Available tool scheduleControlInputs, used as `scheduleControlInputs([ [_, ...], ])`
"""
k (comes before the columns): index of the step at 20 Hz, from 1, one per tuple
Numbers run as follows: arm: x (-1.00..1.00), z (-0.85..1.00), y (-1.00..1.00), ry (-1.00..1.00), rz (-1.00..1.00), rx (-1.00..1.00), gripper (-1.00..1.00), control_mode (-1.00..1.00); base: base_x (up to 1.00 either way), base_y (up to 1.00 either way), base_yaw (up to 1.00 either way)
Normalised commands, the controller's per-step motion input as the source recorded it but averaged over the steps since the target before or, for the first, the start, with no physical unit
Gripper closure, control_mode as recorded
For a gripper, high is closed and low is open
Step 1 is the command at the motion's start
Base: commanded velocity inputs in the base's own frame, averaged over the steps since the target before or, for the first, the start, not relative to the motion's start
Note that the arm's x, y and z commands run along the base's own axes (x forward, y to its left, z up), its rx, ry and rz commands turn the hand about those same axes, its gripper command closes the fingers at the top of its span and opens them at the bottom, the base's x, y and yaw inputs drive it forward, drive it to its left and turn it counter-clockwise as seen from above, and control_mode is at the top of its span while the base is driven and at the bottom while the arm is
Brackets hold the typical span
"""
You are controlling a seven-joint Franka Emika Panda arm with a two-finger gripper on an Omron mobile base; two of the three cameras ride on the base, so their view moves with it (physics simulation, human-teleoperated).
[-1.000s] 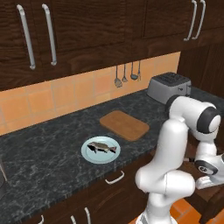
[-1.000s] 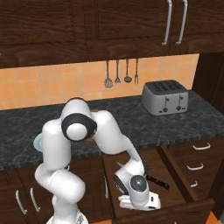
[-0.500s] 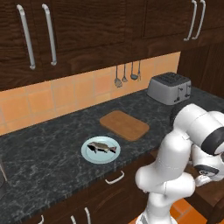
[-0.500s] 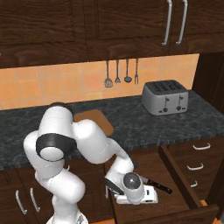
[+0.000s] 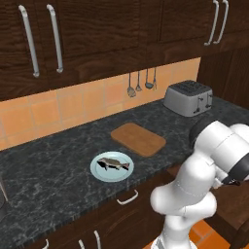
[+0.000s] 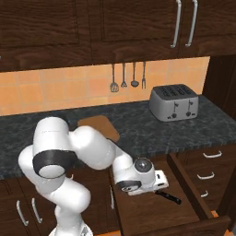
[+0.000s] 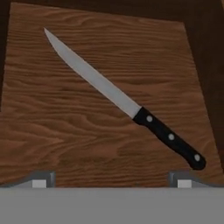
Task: Pick up the knife from the drawer and place it on the cutting board. Then place the meat from the plate to the cutting board.
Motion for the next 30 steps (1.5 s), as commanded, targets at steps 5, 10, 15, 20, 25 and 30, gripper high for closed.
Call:
scheduleControlInputs([
  [5,0.34,0.04,-0.32,-0.01,0.25,0.0,-1.0,-1.0,0.0,0.0,0.0],
  [10,0.04,-0.37,-0.22,0.02,0.14,0.0,-1.0,-1.0,0.0,0.0,0.0],
  [15,0.0,-0.48,-0.32,0.0,0.23,0.0,-1.0,-1.0,0.0,0.0,0.0],
  [20,-0.05,-0.22,-0.48,-0.02,0.38,0.0,-1.0,-1.0,0.0,0.0,0.0],
  [25,0.14,-0.04,-0.32,0.0,0.33,0.0,-1.0,-1.0,0.0,0.0,0.0],
  [30,0.36,0.0,-0.38,0.0,0.27,0.0,-1.0,-1.0,0.0,0.0,0.0],
])
